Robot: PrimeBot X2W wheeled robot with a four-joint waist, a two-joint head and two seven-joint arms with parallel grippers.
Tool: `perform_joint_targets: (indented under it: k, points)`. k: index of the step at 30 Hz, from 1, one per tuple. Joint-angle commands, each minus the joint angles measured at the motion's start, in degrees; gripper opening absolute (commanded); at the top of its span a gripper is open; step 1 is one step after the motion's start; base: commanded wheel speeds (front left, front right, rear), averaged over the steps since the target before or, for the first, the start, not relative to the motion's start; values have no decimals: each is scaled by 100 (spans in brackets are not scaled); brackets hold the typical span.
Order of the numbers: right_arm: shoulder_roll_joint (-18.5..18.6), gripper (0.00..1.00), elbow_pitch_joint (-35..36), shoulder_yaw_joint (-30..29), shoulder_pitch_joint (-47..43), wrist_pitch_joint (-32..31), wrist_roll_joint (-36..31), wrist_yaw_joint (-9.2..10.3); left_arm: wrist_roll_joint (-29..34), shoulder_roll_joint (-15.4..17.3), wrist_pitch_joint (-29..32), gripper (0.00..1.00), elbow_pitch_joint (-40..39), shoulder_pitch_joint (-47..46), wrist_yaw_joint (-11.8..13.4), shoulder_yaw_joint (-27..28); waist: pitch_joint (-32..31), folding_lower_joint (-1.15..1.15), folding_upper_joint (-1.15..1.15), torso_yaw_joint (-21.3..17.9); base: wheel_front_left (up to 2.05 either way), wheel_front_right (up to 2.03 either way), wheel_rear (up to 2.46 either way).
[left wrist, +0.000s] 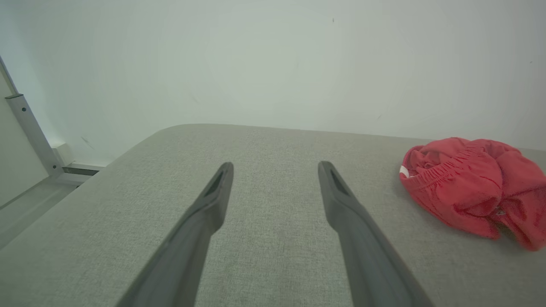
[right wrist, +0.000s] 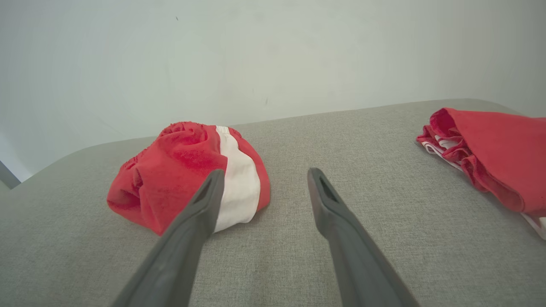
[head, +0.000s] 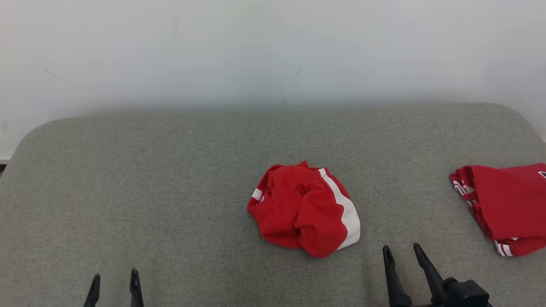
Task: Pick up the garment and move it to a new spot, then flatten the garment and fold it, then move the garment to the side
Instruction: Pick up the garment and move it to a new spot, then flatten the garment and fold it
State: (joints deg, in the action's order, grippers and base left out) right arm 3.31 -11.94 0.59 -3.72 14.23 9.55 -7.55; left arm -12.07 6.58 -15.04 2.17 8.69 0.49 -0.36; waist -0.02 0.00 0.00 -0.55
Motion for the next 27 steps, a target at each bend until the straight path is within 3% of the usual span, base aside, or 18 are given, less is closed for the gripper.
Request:
perform_joint_targets:
  k: [1, 10, 27]
  points:
    - [43, 100, -32, 26, -55, 42, -46, 15, 116, -21, -15, 100, 54, 110, -61, 49, -18, 0, 0, 17, 0, 0, 0]
    - [80, 100, -267, 133, -115, 71, -54, 15, 465, -168, -16, 100, 399, 246, -402, 174, -57, 0, 0, 23, 0, 0, 0]
    - [49, 100, -340, 229, -13, 91, -1, 15, 654, -305, -16, 100, 429, 50, -624, 243, -17, 0, 0, -88, 0, 0, 0]
